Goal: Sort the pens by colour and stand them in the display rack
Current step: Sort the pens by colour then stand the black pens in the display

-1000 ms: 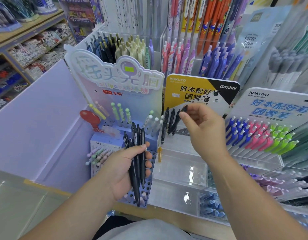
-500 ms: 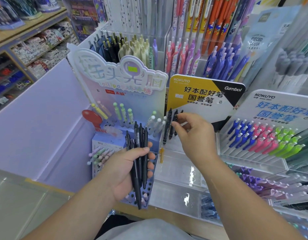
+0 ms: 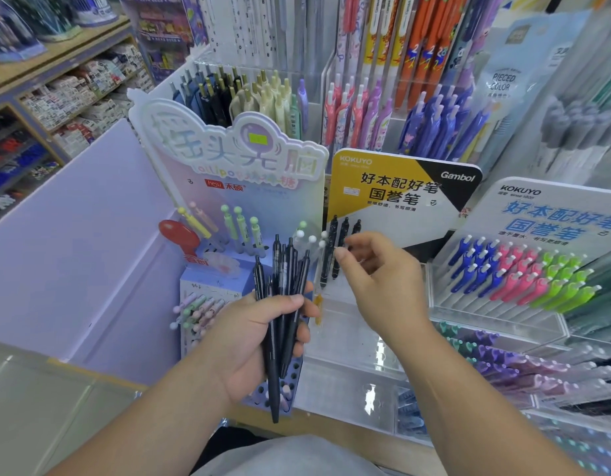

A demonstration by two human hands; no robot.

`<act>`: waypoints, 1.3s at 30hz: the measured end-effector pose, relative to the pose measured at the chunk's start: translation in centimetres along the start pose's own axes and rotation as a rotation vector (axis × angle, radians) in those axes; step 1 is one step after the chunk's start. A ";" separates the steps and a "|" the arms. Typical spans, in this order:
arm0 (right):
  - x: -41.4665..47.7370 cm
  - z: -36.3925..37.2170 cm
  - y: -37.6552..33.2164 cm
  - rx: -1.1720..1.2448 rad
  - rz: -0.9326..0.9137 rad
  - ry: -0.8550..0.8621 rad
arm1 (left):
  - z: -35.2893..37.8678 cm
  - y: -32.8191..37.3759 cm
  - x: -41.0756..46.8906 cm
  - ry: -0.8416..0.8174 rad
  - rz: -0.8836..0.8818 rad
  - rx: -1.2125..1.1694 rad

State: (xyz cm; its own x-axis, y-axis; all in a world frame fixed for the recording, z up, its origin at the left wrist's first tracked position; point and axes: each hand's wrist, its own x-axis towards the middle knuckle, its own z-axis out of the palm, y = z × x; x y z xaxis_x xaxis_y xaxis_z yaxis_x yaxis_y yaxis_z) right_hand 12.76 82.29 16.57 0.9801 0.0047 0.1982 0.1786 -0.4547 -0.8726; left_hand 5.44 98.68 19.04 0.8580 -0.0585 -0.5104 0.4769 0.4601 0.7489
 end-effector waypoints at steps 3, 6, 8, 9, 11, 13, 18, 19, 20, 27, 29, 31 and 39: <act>-1.1 0.1 -1.0 0.259 0.089 -0.106 | 0.2 -0.2 0.0 -0.021 0.011 0.106; -1.8 -0.1 -1.7 0.389 0.169 -0.185 | 0.5 -0.4 -0.1 -0.027 0.013 0.169; -2.0 -0.2 -1.6 0.470 0.240 -0.225 | 0.7 -0.5 -0.2 -0.032 0.019 0.172; -2.1 -0.3 -1.5 0.509 0.275 -0.242 | 0.8 -0.5 -0.2 -0.037 0.022 0.177; -2.1 -0.5 -1.3 0.559 0.312 -0.274 | 0.8 -0.7 -0.2 -0.042 0.016 0.186; -2.1 -0.8 -1.3 0.583 0.316 -0.292 | 0.9 -0.8 -0.3 -0.035 -0.007 0.173; -0.1 -3.7 -1.6 0.647 0.298 -0.112 | 0.6 -1.0 0.2 0.059 -0.118 0.000; 0.4 -4.4 -1.6 0.651 0.281 -0.070 | 0.4 -1.0 0.3 0.065 -0.130 -0.025; 0.8 -4.9 -1.6 0.647 0.256 -0.031 | 0.3 -1.1 0.4 0.066 -0.137 -0.044; 1.9 -4.7 -0.4 0.198 0.023 0.116 | -0.2 -1.3 0.4 0.048 -0.122 -0.098; 1.8 -4.0 0.0 0.111 -0.008 0.106 | -0.4 -1.2 0.4 0.044 -0.113 -0.108; 1.6 -3.6 0.2 0.039 -0.038 0.091 | -0.6 -1.2 0.5 0.043 -0.106 -0.112; 1.8 -2.4 0.4 -0.030 -0.102 0.094 | -0.9 -1.3 0.3 0.024 -0.084 -0.098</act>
State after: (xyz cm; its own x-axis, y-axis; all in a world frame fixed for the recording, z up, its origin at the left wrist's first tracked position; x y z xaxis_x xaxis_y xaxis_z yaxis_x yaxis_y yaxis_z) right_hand 14.35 79.95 17.63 0.9445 -0.0310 0.3271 0.2724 -0.4826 -0.8324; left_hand 4.92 98.85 17.56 0.8105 -0.0792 -0.5803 0.5245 0.5392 0.6589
